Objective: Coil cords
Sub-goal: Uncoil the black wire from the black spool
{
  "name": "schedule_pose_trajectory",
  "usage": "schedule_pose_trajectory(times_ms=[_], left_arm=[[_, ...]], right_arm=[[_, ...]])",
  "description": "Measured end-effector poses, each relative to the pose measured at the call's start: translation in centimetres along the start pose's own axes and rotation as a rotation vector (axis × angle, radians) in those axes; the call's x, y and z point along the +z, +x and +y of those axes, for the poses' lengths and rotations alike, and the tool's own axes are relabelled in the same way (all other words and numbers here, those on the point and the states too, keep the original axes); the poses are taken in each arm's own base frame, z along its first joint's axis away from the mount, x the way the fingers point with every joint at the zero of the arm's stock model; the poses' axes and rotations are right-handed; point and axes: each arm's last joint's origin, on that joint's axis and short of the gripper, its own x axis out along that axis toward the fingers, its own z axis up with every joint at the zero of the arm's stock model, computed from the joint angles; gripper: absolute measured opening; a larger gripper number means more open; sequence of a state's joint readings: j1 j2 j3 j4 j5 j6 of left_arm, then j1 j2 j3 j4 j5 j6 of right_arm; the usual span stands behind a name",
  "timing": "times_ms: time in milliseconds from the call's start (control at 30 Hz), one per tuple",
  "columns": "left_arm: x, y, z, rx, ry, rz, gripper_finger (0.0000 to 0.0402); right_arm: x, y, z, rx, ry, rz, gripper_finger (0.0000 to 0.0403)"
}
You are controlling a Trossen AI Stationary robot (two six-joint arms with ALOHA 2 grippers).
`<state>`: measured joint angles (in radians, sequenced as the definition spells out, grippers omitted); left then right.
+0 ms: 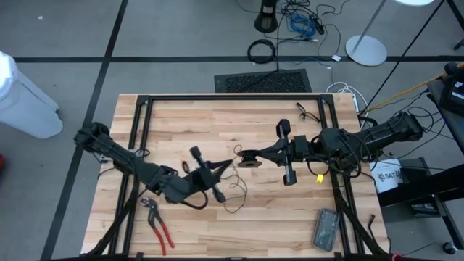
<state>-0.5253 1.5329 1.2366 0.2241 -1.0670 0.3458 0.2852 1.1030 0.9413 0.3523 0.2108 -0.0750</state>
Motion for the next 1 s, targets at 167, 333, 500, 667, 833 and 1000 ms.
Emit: schedule_pose_trajectory(times_ms=[167, 333, 500, 667, 833, 1000], left_arm=[[1.2, -2.6, 1.0, 0.037, 0.002, -0.006, 0.0004], [2.2, -4.6, 1.9, 0.057, -0.006, -0.015, 0.0003], [2.6, -5.4, 2.0, 0.039, -0.028, -0.031, 0.0003], [3.0, -5.4, 1.8, -0.060, -0.059, -0.091, 0.0002], [3.4, -5.5, 1.8, -0.144, -0.099, -0.153, 0.0002], [3.8, -5.6, 1.5, -0.272, -0.118, -0.232, 0.0002]], right_arm=[[-0.1, 0.0, 0.0, 0.001, -0.002, 0.007, 0.0000], [-0.2, 0.0, 0.0, -0.001, -0.024, 0.024, 0.0000], [-0.6, 0.2, -0.4, -0.020, -0.032, 0.047, 0.0000], [-1.4, 0.7, -0.7, -0.076, -0.070, 0.093, 0.0000], [-2.2, 1.3, -1.0, -0.087, -0.109, 0.123, 0.0000], [-2.4, 1.5, -1.3, -0.118, -0.113, 0.130, 0.0000]])
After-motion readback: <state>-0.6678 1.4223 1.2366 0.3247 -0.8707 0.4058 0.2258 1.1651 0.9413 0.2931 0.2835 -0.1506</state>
